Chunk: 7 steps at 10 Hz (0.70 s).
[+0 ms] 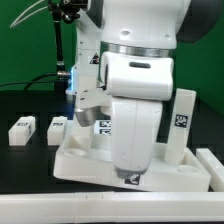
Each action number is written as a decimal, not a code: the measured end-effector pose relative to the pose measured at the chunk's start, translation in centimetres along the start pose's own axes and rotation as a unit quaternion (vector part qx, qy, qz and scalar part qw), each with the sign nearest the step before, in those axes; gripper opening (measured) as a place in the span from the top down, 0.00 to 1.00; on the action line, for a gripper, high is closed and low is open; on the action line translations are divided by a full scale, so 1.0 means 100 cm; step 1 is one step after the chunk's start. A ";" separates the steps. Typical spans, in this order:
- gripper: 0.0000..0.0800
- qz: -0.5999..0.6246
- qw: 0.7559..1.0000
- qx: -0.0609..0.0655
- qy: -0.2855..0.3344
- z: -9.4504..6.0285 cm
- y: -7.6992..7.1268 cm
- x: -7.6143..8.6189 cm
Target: Assemble desk
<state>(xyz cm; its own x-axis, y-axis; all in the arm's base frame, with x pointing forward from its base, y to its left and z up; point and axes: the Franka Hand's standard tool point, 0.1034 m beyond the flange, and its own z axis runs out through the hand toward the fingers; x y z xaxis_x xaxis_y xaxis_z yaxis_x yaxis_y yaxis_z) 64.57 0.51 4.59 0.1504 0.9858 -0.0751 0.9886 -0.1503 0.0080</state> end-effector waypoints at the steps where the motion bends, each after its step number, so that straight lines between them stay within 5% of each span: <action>1: 0.92 0.002 1.000 -0.004 0.003 -0.001 0.005 0.006; 5: 0.92 -0.011 1.000 -0.019 -0.004 0.001 0.012 0.012; 7: 0.92 -0.010 1.000 -0.012 -0.006 0.009 0.009 0.007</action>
Offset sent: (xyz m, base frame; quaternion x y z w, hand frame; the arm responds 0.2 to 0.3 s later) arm 0.0274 0.0336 -0.0035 -0.0507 0.0434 0.0053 0.9978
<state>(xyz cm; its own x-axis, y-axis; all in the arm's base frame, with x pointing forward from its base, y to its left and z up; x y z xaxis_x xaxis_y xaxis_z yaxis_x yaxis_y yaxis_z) 65.53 1.02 3.68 0.1317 0.9874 -0.0880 0.9911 -0.1294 0.0313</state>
